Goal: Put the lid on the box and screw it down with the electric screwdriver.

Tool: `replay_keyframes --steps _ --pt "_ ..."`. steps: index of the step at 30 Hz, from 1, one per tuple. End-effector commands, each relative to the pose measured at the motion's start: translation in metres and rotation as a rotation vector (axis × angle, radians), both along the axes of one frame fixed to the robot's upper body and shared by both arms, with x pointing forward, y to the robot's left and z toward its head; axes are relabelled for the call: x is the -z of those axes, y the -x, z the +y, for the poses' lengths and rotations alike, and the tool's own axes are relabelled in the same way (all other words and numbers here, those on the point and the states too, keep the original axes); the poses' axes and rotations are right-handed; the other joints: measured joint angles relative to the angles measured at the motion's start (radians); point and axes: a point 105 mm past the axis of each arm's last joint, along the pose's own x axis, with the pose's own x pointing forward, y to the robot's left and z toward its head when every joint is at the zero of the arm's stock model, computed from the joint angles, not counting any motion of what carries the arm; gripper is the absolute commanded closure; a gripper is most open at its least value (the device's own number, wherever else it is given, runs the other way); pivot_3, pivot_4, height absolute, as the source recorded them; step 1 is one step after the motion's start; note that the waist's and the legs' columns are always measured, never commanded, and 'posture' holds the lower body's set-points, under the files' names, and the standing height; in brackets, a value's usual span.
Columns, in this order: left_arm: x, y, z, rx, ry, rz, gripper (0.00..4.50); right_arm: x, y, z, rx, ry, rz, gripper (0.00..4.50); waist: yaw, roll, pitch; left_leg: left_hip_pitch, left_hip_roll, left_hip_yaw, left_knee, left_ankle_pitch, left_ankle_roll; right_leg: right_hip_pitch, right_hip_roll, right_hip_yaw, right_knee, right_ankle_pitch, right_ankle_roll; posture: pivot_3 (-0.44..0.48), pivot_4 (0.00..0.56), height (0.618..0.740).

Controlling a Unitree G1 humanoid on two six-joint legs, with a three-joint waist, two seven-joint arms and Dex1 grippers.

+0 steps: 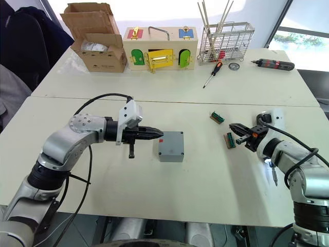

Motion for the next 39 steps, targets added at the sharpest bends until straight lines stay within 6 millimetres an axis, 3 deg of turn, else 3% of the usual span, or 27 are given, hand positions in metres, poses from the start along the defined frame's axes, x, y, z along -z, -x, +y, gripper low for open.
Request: replay_keyframes --steps 1,6,10,19,39 --pt "-0.009 0.002 0.01 0.009 -0.009 -0.031 4.5 -0.041 0.009 0.047 -0.229 -0.029 -0.094 4.49 -0.004 0.0 0.0 0.0 0.0 0.0 0.0 0.0 0.0 0.0 0.0 0.0 0.0 0.0 0.0 0.0 0.15 0.735" --pt "-0.006 0.012 0.023 0.037 -0.048 0.002 4.5 -0.046 0.018 0.101 -0.442 -0.045 -0.075 4.49 -0.021 0.0 0.0 0.0 0.001 -0.001 -0.001 -0.001 0.001 -0.001 0.001 -0.001 0.0 0.0 0.0 0.0 0.15 0.735" --pt "-0.006 0.016 0.024 0.034 -0.054 0.002 4.5 -0.039 0.018 0.12 -0.501 -0.046 -0.057 4.49 -0.014 0.0 0.0 0.0 0.0 -0.001 -0.001 -0.001 0.001 0.0 0.0 0.0 0.0 0.0 0.0 0.0 0.15 0.735" --pt "-0.005 0.02 0.02 0.013 -0.044 0.003 4.5 -0.023 0.013 0.128 -0.533 -0.021 -0.028 4.49 -0.021 0.0 0.0 0.0 0.0 -0.001 -0.001 -0.001 0.001 0.0 0.0 0.0 0.0 0.0 0.0 0.0 0.15 0.735" --pt "-0.006 0.017 0.019 -0.016 -0.029 -0.005 4.5 -0.014 0.005 0.128 -0.512 0.002 -0.034 4.49 -0.02 0.0 0.0 0.0 0.0 -0.001 -0.001 0.0 0.001 -0.001 0.0 0.0 0.0 0.0 0.0 0.0 0.15 0.735"
